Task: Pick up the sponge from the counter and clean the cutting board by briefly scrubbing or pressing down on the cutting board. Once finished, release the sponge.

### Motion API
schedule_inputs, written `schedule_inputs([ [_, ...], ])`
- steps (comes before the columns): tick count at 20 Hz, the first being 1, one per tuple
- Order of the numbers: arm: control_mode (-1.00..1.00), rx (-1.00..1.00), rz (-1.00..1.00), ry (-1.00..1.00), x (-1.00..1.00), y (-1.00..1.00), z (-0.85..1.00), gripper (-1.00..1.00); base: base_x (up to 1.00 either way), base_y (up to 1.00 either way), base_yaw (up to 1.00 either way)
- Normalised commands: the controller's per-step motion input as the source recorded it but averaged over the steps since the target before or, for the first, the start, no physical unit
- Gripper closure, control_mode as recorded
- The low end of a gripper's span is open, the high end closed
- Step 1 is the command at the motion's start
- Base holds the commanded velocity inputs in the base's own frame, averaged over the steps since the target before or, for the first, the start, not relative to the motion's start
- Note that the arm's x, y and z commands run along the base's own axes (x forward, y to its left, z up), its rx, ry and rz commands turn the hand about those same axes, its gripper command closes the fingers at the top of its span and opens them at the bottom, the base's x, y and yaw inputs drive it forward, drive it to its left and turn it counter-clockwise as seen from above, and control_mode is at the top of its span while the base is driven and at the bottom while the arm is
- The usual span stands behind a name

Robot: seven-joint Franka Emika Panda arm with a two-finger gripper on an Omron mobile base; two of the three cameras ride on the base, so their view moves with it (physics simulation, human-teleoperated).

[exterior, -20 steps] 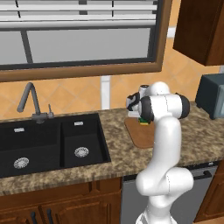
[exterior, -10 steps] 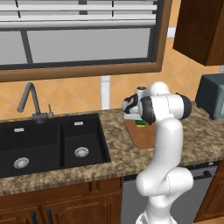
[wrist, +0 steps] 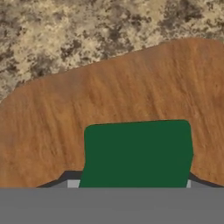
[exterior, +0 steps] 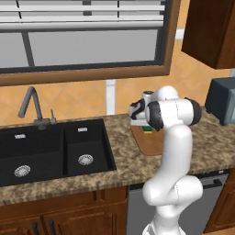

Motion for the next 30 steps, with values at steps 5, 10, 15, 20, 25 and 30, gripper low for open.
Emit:
schedule_inputs([
  [5,-1.0,0.0,-0.02,0.0,-0.38,-0.33,0.0,1.0,0.0,0.0,0.0],
  [10,-1.0,-0.01,-0.03,0.02,-0.27,-0.19,-0.29,1.0,0.0,0.0,0.0],
  [15,-1.0,-0.03,-0.01,0.01,-0.06,0.04,-0.52,1.0,0.0,0.0,0.0],
  [20,-1.0,-0.04,0.0,-0.05,-0.23,0.46,-0.02,1.0,0.0,0.0,0.0],
  [25,-1.0,0.0,0.0,-0.01,-0.26,0.29,-0.02,1.0,0.0,0.0,0.0],
  [30,-1.0,0.0,0.0,0.0,0.0,0.05,-0.63,1.0,0.0,0.0,0.0],
])
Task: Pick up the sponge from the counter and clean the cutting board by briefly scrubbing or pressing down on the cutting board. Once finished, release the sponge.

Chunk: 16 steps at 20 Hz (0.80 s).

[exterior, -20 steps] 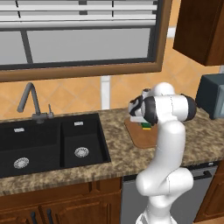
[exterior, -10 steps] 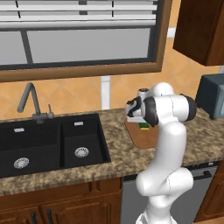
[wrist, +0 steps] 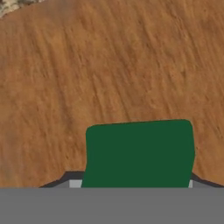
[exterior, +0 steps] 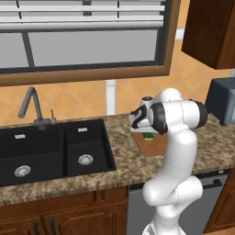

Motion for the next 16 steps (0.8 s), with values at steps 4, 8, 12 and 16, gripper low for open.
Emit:
schedule_inputs([
  [4,-1.0,0.0,0.0,0.0,-0.07,0.01,-0.4,1.0,0.0,0.0,0.0],
  [8,-1.0,0.0,-0.01,0.0,-0.51,-0.3,0.0,1.0,0.0,0.0,0.0],
  [12,-1.0,0.0,-0.02,0.0,-0.21,-0.48,-0.09,1.0,0.0,0.0,0.0],
  [16,-1.0,0.0,-0.02,0.0,0.0,-0.36,-0.44,1.0,0.0,0.0,0.0],
])
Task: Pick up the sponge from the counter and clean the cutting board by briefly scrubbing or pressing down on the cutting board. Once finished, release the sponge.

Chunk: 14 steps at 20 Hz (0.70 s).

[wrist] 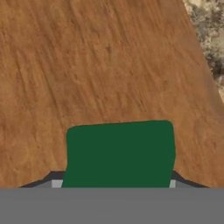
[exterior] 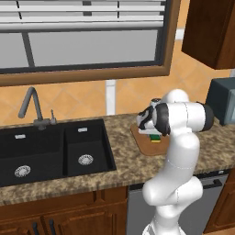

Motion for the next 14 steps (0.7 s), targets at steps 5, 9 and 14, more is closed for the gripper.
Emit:
schedule_inputs([
  [5,-1.0,0.0,-0.02,0.1,-0.03,-0.01,-0.4,1.0,0.0,0.0,0.0],
  [9,-1.0,-0.01,0.0,0.02,-0.36,0.3,-0.06,1.0,0.0,0.0,0.0],
  [14,-1.0,0.0,0.0,0.0,-0.62,0.35,0.0,1.0,0.0,0.0,0.0],
])
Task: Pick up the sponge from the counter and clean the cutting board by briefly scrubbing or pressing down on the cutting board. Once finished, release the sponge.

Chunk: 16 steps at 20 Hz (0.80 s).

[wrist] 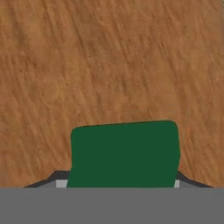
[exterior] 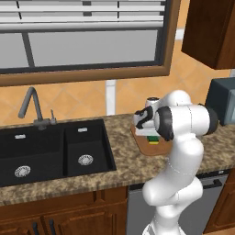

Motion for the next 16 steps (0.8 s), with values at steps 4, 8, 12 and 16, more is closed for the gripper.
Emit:
schedule_inputs([
  [4,-1.0,0.0,0.0,0.0,-0.23,0.38,-0.14,1.0,0.0,0.0,0.0],
  [8,-1.0,0.0,0.0,0.0,0.0,0.2,-0.71,1.0,0.0,0.0,0.0],
  [12,-1.0,0.0,0.0,0.0,-0.37,0.0,-0.11,1.0,0.0,0.0,0.0],
  [16,-1.0,0.0,0.0,0.0,-0.54,-0.07,-0.03,1.0,0.0,0.0,0.0],
])
